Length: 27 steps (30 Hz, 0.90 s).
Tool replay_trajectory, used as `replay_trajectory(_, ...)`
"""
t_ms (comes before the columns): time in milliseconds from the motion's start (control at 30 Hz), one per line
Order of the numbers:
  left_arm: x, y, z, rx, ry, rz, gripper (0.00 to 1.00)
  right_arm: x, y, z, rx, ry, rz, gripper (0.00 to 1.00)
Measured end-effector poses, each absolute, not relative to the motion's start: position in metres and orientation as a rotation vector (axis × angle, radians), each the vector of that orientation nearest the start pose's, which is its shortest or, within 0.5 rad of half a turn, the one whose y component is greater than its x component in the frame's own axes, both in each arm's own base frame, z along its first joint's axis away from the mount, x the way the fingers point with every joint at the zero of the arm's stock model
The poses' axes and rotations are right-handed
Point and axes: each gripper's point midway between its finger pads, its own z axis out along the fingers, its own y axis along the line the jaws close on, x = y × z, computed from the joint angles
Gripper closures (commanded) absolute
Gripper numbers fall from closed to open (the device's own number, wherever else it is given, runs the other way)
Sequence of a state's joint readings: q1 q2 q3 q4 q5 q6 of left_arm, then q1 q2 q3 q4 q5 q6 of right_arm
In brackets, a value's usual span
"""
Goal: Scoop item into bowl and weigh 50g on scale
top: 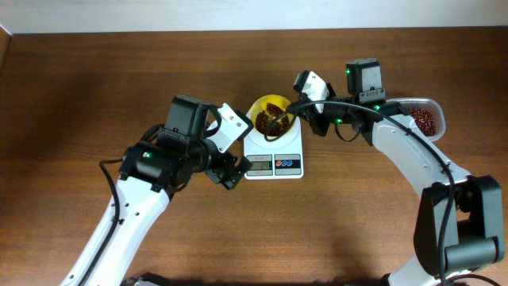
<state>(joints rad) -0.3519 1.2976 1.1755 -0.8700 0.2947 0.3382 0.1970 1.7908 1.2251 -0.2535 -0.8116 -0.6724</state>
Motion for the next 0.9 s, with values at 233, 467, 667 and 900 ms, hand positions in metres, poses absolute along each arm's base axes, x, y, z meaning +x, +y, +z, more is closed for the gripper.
replay_trajectory(233,0.2923,-0.1605,0.1978,0.965,2.353,-0.382,0.01,0.416,0.2089,0.1491,-1.405,1.634,0.561,0.96)
replay_trajectory(467,0.2922,-0.1605,0.1977,0.965,2.353,-0.382,0.01,0.4166,0.209,0.1495,-1.475,1.555,0.502,0.96)
replay_trajectory(667,0.2923,-0.1605,0.1978,0.965,2.353,-0.382,0.01,0.4165,0.209,0.1496,-1.48,1.549,0.499,0.96)
replay_trajectory(900,0.2923,-0.1605,0.1978,0.965,2.353,-0.382,0.01,0.4249,0.2106,0.1579,-1.381,1.598,0.535,0.96)
